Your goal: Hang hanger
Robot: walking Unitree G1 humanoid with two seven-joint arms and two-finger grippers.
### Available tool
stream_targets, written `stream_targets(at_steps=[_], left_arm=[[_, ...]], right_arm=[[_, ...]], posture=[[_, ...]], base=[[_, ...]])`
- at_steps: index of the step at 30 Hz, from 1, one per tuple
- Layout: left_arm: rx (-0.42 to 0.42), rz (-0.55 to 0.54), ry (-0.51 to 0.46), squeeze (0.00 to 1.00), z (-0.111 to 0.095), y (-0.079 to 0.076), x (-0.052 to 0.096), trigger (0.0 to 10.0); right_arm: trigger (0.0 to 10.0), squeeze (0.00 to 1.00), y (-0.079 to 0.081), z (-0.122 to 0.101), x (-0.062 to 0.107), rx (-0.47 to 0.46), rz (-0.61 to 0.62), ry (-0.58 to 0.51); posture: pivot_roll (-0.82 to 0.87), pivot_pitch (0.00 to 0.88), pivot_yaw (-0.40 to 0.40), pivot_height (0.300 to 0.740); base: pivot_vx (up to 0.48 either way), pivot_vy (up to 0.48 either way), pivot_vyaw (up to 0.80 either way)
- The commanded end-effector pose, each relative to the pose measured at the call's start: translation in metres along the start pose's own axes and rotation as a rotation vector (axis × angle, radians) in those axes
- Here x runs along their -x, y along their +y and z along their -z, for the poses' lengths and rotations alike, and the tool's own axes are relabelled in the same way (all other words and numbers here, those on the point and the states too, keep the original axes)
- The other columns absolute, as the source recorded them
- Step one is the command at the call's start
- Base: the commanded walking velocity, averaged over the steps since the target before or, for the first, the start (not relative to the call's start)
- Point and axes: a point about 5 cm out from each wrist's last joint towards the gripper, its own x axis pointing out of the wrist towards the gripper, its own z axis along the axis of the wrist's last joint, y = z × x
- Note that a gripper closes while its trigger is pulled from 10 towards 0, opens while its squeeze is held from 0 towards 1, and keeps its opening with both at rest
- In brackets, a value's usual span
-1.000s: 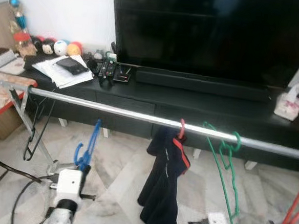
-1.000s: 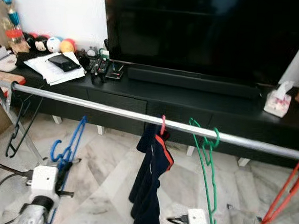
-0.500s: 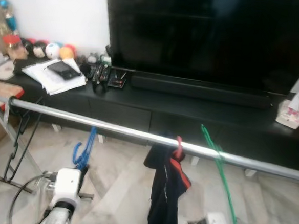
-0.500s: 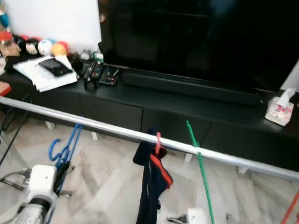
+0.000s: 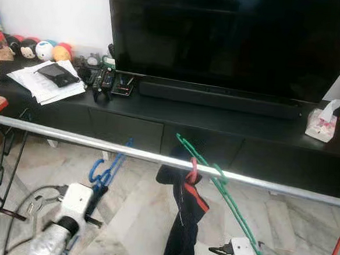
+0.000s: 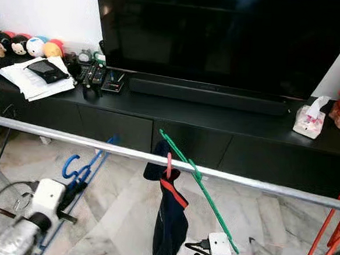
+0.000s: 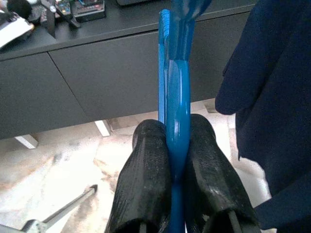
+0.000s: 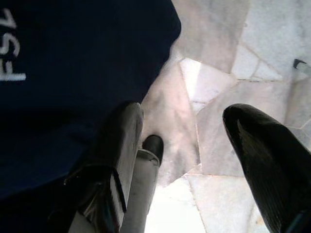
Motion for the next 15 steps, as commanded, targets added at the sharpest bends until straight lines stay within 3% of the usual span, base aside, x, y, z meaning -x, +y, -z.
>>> stream_targets(at_steps=[1,8,15], left_arm=[[-0.003,0.014,-0.023,0.00,-0.007,0.005,-0.003,10.0],[-0.001,0.073,-0.057,0.00,-0.021,0.008,-0.013,10.0],[-0.002,0.041,-0.071,0.00,-0.029,0.014,-0.030,10.0]], right_arm=[[10.0,0.00,0.000,-0.001,0.000,0.007,0.000,0.000],[10.0,0.00,0.000,-0.001,0.000,0.009,0.001,0.001],[10.0,0.00,0.000,-0.001,0.000,0.005,0.002,-0.001]], posture=[[-0.02,0.032,-0.034,0.740],[-0.02,0.032,-0.034,0.740],[-0.03,0.030,-0.035,0.740]], base=[[0.000,0.000,0.00],[0.000,0.000,0.00],[0.000,0.000,0.00]])
